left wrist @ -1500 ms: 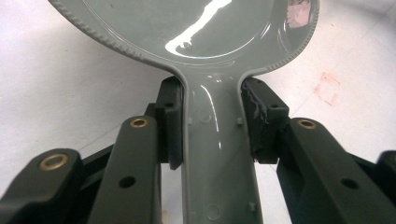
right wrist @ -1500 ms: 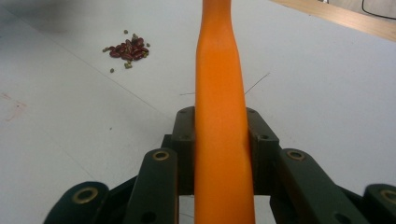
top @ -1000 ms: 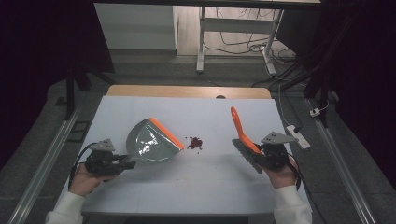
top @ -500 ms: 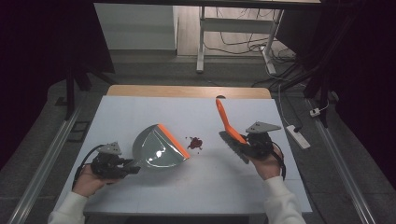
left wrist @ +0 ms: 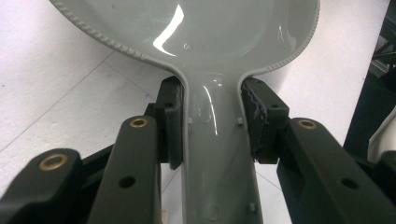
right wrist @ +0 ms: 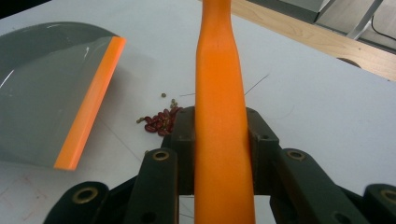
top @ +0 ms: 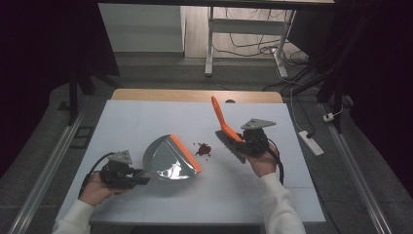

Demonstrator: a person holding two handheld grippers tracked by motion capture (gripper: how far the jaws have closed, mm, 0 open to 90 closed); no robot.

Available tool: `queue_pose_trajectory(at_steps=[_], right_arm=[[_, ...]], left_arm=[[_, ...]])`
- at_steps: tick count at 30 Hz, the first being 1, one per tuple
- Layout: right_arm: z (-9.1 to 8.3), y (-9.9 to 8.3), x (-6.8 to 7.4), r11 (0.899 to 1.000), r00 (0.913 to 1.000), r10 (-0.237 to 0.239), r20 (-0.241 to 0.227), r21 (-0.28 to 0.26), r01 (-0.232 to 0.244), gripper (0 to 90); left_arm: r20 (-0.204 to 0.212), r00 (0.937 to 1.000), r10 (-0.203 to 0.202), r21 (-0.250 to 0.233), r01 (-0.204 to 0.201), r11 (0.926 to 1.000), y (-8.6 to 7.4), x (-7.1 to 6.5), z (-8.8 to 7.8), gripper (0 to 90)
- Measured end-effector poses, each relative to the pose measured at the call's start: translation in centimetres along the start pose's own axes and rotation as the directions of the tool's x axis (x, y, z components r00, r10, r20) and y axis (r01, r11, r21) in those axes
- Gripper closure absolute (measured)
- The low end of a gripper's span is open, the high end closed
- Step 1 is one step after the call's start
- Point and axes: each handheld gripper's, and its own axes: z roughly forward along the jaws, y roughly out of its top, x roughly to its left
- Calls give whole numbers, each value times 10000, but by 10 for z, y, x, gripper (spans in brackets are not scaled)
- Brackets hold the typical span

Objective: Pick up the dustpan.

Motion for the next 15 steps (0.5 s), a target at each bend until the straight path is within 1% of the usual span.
queue_pose_trajectory(at_steps=[2, 4, 8, 12, 15], right_arm=[[4, 1, -2, 10000, 10000, 47, -34, -30, -47, 702], [6, 1, -4, 10000, 10000, -8, 35, 4, 8, 702], [15, 1, -8, 10000, 10000, 56, -55, 66, -55, 701], [20, 0, -8, 9998, 9999, -3, -134, 173, 5, 702], [23, 0, -8, 9997, 9999, -80, -86, 217, 82, 702]], left_arm=[[-18, 10000, 24, 68, -24, 10000, 1, 0, 1, 619], [68, 10000, 34, 87, -35, 10000, 1, 0, 2, 619], [122, 9999, 3, 219, -6, 9998, 2, 0, 4, 619], [208, 9998, 76, 372, -84, 9993, 2, 0, 5, 619], [320, 9994, 104, 461, -119, 9989, 2, 0, 6, 619]])
